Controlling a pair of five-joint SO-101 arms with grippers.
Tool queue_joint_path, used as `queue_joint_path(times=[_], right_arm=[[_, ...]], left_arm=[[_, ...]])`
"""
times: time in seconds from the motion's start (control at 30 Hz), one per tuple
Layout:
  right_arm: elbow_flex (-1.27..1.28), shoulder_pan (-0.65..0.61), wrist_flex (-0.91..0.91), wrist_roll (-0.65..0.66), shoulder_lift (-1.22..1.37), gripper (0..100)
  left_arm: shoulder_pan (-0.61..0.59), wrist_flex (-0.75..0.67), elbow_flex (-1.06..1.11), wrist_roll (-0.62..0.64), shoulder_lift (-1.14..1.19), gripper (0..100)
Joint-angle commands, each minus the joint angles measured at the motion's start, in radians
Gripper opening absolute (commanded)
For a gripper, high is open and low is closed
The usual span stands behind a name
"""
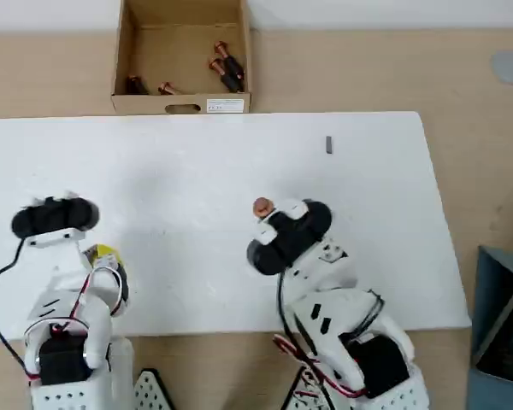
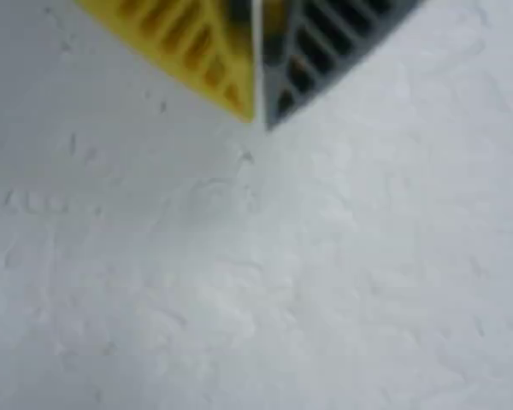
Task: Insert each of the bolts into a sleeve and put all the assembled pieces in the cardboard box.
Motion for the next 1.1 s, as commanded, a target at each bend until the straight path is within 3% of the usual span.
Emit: queue_joint_path(times=[0.0,0.2,0.57,1.07], right_arm=[[-0.179,0.042,-0.005,-0.029,0.122,0.9],[-0.440,0.041,-0.023,-0.106,0.490,0.9],[-0.900,0.042,-0.193,-0.095,1.124,0.9],[-1.495,0.047,-0.460,0.126,1.886,0.9]], left_arm=[[-0.009,-0.006,0.032,-0.035,-0.004,0],[-0.009,-0.006,0.126,-0.035,-0.004,0],[-0.009,-0.006,0.169,-0.035,-0.004,0],[-0.009,-0.003,0.169,-0.034,-0.004,0]])
